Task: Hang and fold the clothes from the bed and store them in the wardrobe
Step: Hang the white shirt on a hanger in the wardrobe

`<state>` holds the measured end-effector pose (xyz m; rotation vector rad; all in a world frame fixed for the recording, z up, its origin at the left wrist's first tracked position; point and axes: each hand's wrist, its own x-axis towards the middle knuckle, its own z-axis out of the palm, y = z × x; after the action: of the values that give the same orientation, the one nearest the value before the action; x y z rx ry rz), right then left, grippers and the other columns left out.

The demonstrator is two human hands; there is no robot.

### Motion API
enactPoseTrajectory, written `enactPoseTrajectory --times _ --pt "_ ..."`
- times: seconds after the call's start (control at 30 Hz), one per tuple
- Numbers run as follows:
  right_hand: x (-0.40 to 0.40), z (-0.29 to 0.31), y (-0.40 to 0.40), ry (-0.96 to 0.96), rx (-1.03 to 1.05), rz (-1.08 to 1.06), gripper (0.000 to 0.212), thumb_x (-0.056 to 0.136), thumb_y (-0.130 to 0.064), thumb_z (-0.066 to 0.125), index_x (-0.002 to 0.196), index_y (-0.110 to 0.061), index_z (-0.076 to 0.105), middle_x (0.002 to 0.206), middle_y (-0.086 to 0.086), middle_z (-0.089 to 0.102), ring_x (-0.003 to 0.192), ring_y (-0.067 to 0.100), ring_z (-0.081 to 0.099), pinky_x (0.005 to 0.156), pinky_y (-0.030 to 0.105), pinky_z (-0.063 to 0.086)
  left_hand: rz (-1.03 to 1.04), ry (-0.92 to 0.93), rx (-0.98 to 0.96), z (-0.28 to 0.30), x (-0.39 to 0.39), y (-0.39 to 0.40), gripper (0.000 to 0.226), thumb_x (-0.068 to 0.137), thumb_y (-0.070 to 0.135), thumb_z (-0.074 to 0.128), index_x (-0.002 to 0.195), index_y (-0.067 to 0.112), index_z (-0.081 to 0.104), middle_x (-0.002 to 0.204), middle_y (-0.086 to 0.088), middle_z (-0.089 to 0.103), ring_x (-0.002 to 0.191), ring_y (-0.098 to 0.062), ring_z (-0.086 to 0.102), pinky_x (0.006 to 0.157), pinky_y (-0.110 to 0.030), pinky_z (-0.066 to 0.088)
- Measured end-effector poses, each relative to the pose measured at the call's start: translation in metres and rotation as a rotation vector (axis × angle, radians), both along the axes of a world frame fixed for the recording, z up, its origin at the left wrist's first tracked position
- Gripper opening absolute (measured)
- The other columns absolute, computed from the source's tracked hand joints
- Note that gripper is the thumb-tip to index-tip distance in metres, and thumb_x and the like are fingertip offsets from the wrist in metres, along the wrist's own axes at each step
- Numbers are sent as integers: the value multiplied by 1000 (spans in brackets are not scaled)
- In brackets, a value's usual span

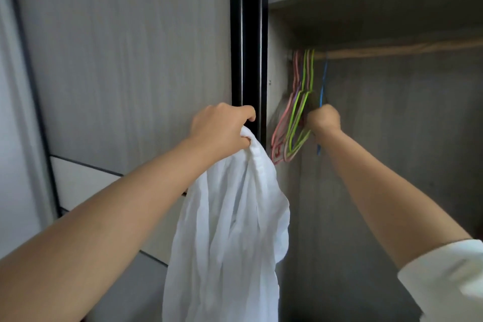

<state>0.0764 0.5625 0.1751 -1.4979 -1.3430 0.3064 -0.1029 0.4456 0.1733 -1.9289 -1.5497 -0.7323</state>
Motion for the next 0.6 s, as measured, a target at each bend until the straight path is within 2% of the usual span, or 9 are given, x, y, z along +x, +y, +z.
enactPoseTrajectory --times 0.13,0.23,0.3,0.33,0.4,0.43,0.53,0.6 --pt "11 1 -22 -48 67 -39 33 92 -7 41 118 11 50 126 28 51 119 40 47 94 38 38 8 -52 -21 -5 -1 -2 42 83 25 56 124 31 50 101 -1 63 96 -23 56 68 -27 32" --pt "38 -22 -43 -65 83 -41 29 94 -7 37 112 12 51 121 31 52 114 41 48 87 38 39 29 -53 -58 -10 2 -5 45 84 24 56 128 32 47 104 -1 63 98 -23 57 68 -25 33" --pt "62 -54 -59 -75 87 -28 21 95 -7 37 93 7 53 100 31 54 101 40 52 72 35 35 52 -48 -92 -11 3 -9 47 86 23 55 130 32 45 105 -2 63 100 -23 57 68 -24 33" --pt "77 -70 -71 -77 88 -24 22 95 -7 37 79 0 50 86 25 52 90 37 52 65 33 28 63 -59 -111 -10 6 -12 46 86 22 56 130 30 46 105 -2 63 100 -23 57 68 -24 33" --pt "101 -102 -95 -55 77 -16 30 94 -6 39 64 -6 38 64 11 44 72 28 45 58 34 18 78 -111 -143 -9 13 -16 35 84 17 56 119 22 56 99 -2 63 96 -23 56 65 -24 33" --pt "110 -118 -105 -36 74 -7 30 93 -5 41 62 -6 37 58 6 40 66 24 41 57 35 20 74 -132 -153 -8 17 -18 26 83 15 57 108 17 61 93 -1 61 91 -22 56 59 -24 32" --pt "139 -169 -142 -10 61 -38 40 89 0 47 54 -12 33 49 -1 32 47 8 34 47 21 27 38 -151 -221 -14 42 -27 5 82 11 56 82 9 61 79 0 53 79 -18 46 49 -18 26" --pt "154 -200 -159 45 -10 -42 48 86 0 52 48 -16 29 44 -4 29 38 4 35 44 21 25 31 -163 -303 -20 58 -29 22 85 15 54 65 7 51 67 -2 48 73 -21 44 48 -21 25"
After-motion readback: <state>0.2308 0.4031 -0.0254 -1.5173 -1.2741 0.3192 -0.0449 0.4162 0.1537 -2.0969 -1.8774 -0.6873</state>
